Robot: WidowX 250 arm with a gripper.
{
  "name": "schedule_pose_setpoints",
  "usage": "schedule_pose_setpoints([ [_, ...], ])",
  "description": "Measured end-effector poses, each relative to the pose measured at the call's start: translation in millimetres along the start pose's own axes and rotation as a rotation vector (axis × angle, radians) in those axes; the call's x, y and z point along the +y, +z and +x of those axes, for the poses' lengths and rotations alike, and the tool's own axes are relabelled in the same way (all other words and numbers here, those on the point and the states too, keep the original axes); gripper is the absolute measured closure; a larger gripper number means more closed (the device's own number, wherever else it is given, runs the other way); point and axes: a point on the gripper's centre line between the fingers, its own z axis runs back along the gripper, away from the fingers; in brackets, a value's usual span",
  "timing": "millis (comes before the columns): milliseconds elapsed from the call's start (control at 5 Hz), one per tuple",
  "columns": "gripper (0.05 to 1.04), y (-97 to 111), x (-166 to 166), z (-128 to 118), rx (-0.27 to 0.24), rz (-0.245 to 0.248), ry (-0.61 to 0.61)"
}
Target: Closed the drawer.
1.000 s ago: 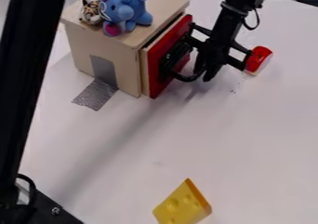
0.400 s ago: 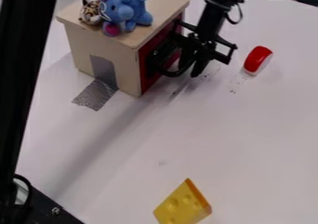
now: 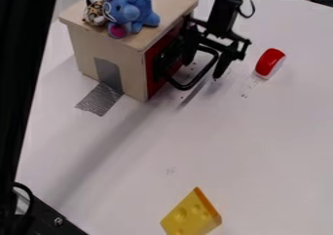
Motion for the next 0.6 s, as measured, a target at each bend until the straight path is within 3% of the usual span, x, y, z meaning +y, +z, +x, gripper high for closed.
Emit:
schedule_pose_setpoints([
  [400,0.086,69.2,-28.1,6.8,-0.281,-0.087,-0.151],
  [600,0.086,93.0,-43.2,-5.5,-0.365,-0.089,-0.219],
])
